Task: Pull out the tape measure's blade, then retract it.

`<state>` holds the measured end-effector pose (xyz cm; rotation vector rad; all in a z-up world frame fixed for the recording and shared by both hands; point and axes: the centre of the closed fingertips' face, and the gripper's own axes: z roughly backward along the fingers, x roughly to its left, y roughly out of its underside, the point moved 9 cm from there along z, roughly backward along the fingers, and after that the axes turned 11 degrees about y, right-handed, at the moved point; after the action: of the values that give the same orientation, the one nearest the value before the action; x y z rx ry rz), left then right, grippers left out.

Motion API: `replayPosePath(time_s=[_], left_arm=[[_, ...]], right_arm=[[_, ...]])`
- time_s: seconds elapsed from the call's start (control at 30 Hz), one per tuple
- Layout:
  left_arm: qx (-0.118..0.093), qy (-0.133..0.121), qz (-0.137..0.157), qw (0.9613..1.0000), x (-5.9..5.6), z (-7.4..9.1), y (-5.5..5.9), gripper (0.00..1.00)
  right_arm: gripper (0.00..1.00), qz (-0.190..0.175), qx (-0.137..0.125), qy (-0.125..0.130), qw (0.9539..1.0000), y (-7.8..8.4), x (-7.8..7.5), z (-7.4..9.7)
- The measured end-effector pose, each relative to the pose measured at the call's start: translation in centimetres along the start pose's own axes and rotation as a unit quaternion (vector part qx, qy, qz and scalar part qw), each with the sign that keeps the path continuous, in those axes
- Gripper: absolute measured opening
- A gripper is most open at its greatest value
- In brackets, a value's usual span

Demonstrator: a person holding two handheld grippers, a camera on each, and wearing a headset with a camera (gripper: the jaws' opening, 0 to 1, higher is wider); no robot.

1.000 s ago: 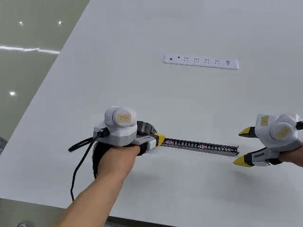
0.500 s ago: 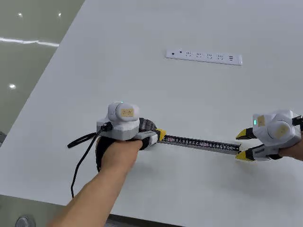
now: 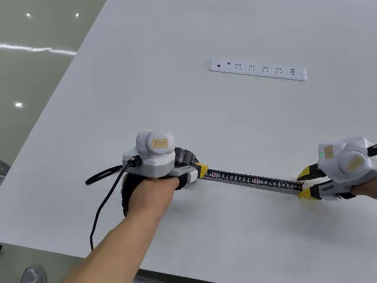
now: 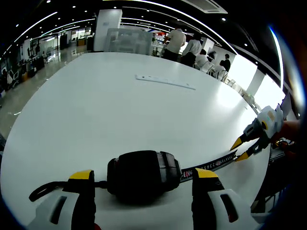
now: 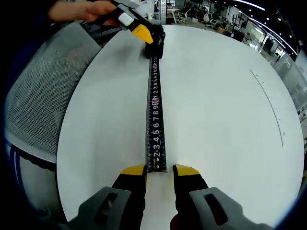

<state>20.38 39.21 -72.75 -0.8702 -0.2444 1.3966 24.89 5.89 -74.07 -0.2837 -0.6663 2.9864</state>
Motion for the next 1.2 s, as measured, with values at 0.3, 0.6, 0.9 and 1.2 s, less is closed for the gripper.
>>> replayPosePath(time_s=[0.3, 0.6, 0.9, 1.2], left_arm=[[0.001, 0.001, 0.003, 1.0000, 0.01, -0.23, 0.13, 0.78], [-0.004, 0.000, 0.002, 1.0000, 0.02, -0.25, 0.08, 0.76], [-0.010, 0.000, 0.009, 0.9999, 0.05, -0.40, 0.21, 0.72], [-0.010, -0.001, 0.012, 0.9999, 0.26, -0.57, 0.20, 0.71]], right_arm=[[0.15, 0.007, -0.002, -0.002, 1.0000, -0.15, 0.06, -0.02], [0.14, 0.013, -0.002, -0.004, 0.9999, -0.20, 0.08, -0.08], [0.13, 0.012, 0.001, -0.002, 0.9999, -0.19, 0.13, -0.08], [0.13, 0.013, 0.002, 0.000, 0.9999, -0.20, 0.23, -0.07]])
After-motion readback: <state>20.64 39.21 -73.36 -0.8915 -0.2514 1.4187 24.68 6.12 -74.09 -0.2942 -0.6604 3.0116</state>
